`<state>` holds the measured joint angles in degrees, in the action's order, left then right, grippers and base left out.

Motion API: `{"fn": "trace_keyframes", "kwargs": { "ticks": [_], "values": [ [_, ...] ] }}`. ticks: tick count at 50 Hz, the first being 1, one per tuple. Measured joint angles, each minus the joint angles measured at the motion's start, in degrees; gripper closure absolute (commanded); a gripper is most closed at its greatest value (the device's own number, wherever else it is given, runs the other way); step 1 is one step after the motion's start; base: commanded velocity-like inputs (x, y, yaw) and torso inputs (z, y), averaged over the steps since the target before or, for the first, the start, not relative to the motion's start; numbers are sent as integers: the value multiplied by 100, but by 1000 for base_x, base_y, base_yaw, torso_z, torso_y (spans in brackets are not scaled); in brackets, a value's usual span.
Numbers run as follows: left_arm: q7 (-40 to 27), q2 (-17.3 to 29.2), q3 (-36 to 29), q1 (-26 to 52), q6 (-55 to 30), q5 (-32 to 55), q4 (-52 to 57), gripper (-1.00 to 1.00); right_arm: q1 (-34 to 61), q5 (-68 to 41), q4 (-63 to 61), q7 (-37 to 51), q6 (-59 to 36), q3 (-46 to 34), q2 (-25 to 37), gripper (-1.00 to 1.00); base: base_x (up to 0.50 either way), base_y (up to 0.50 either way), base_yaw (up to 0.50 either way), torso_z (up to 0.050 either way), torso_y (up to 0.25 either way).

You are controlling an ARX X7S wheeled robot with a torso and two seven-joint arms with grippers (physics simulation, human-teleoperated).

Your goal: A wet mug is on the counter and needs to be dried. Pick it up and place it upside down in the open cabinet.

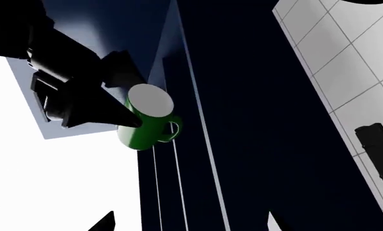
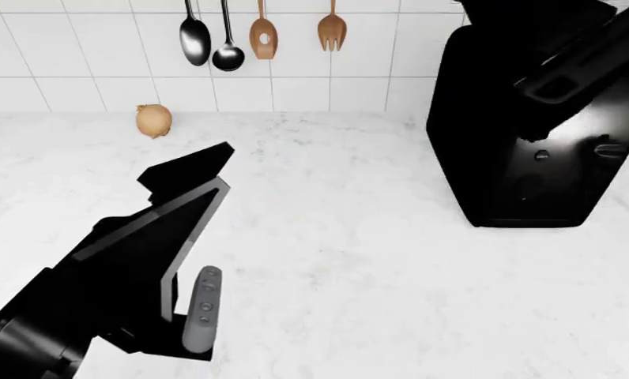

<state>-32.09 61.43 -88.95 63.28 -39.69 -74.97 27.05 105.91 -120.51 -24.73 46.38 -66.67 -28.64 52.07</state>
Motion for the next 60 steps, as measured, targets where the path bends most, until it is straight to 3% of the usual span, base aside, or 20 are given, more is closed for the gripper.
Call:
{"fn": "trace_keyframes", "kwargs": {
  "ticks": [19,42,60],
  "values": [
    [25,-99,24,-95,-72,47,-40,-100,1008,961,1172,-180,-206,-306,-735,100,0,0,0,1,1],
    [28,-129,27,-173,-65,82,-85,-100,2091,3039,2963,-1321,-257,-995,-1629,100,0,0,0,0,0],
    [22,-194,40,-215,-45,129,-124,-100,2389,4521,4241,-2200,325,-1613,-2232,100,0,0,0,0,0]
  ]
}}
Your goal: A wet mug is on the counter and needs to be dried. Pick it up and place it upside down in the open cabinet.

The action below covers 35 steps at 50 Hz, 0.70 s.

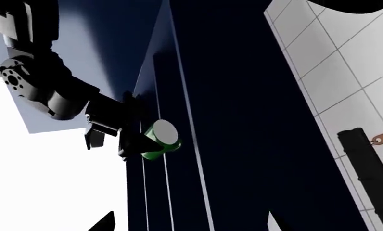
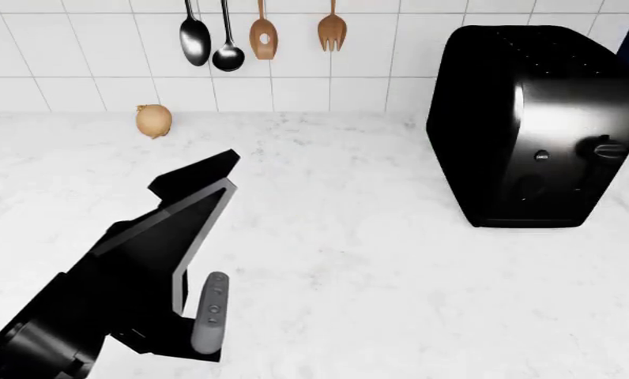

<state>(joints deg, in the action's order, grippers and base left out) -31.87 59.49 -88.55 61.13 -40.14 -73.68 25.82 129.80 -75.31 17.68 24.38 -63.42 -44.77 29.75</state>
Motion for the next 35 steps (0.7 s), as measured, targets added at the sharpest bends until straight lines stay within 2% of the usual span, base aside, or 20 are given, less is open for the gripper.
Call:
{"fn": "trace_keyframes", "kwargs": {
  "ticks": [19,35],
  "values": [
    [-85,-74,-6,-102,-10,31,-124,-100,244,1258,1251,-724,992,-398,-725,100,0,0,0,0,1],
    [-89,-80,11,-148,-24,38,-156,-100,430,2663,1749,-1330,922,322,-1283,100,0,0,0,0,-6]
  ]
}}
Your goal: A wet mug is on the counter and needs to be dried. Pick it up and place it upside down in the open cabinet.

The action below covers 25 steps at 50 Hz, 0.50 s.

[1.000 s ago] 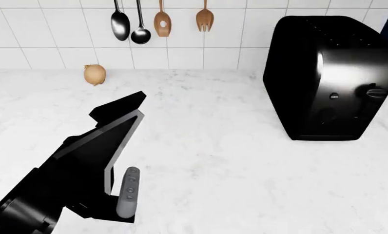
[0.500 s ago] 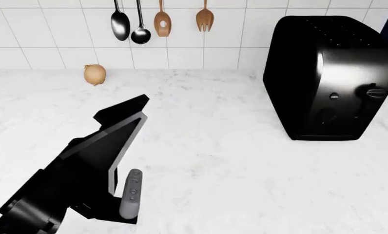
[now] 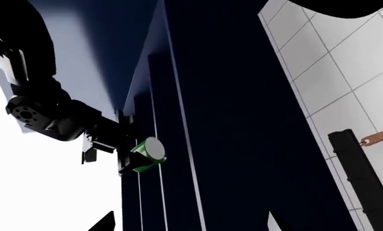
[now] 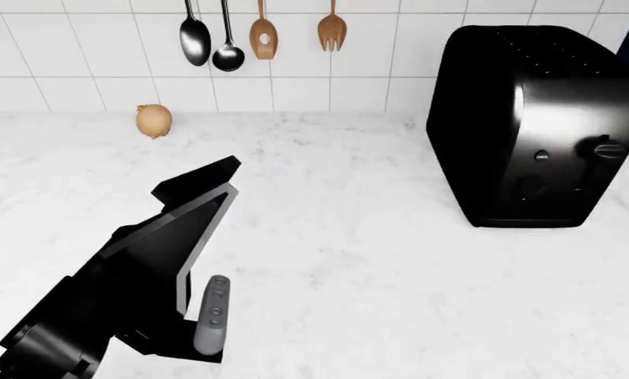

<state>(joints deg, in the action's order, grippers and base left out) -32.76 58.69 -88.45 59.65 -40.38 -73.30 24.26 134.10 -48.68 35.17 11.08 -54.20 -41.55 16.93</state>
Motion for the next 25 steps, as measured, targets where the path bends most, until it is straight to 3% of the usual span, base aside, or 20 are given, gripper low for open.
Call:
{"fn": "trace_keyframes", "kwargs": {
  "ticks": [25],
  "values": [
    [57,96,27,-40,-2,-47,124,-100,1,986,185,-443,-194,584,-342,100,0,0,0,0,-113]
  ]
}}
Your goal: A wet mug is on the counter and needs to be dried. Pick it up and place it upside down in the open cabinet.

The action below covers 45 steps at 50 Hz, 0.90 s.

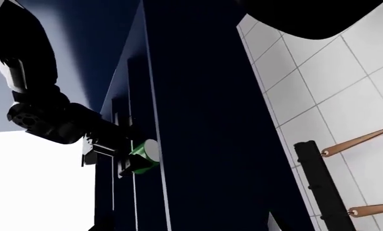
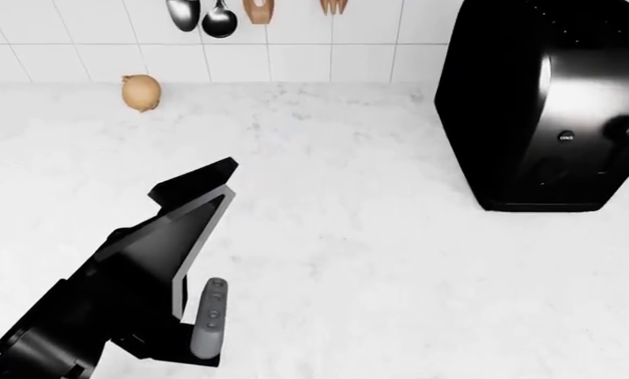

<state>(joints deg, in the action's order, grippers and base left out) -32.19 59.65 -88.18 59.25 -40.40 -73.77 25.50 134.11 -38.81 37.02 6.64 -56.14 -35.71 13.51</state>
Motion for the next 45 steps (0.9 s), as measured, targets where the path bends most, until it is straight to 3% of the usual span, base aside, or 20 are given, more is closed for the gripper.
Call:
{"fn": "trace_keyframes", "kwargs": {
  "ticks": [16,35,45],
  "values": [
    [-2,50,26,-26,-9,-30,66,-100,-119,340,180,-123,127,142,-145,100,0,0,0,0,-24],
    [-67,1,47,-104,-49,-4,-34,-100,-548,953,1297,-181,1501,330,-555,100,1,0,0,0,-3],
    [-106,-52,39,-170,-68,-2,-103,-100,-634,1227,1398,-224,1695,507,-629,100,1,0,0,0,-10]
  ]
}}
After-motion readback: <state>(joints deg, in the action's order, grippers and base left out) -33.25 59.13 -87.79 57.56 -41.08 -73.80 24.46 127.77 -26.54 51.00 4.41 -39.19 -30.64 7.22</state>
